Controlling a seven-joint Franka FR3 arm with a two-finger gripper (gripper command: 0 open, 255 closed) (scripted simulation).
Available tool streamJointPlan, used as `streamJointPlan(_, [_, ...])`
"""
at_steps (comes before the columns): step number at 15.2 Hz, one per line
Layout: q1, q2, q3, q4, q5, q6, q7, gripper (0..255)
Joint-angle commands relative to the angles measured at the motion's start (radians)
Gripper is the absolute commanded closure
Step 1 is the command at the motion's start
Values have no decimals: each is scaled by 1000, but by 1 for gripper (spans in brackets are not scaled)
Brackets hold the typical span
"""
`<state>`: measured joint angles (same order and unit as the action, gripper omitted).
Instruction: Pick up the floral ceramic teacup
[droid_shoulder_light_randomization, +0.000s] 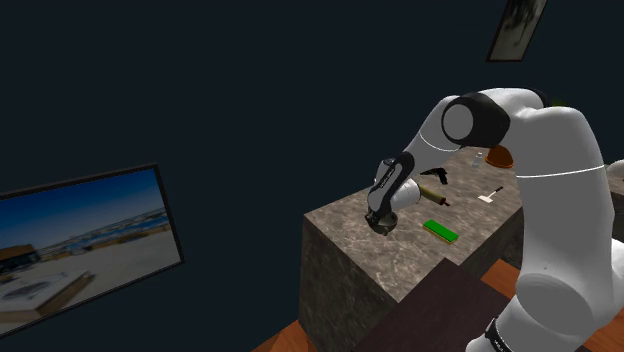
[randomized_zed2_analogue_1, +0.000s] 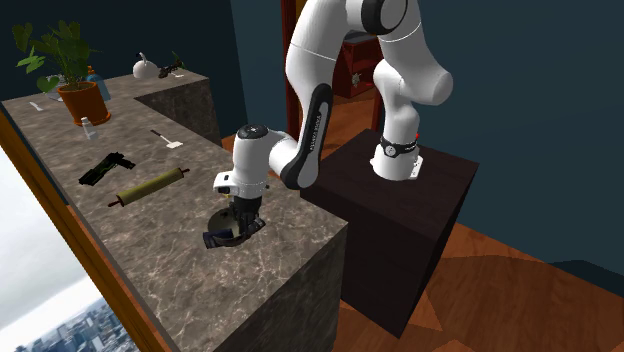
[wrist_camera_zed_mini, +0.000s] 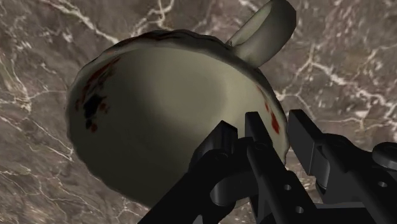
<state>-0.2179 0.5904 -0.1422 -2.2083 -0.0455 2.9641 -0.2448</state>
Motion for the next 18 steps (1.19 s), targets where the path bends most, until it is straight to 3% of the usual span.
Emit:
streamJointPlan(1, [0,1,0,0,0,0,0,255])
streamJointPlan(5, [0,0,0,0,0,0,0,255])
streamJointPlan(18, [19,-174,-22,-44,-16,-130,-1,255])
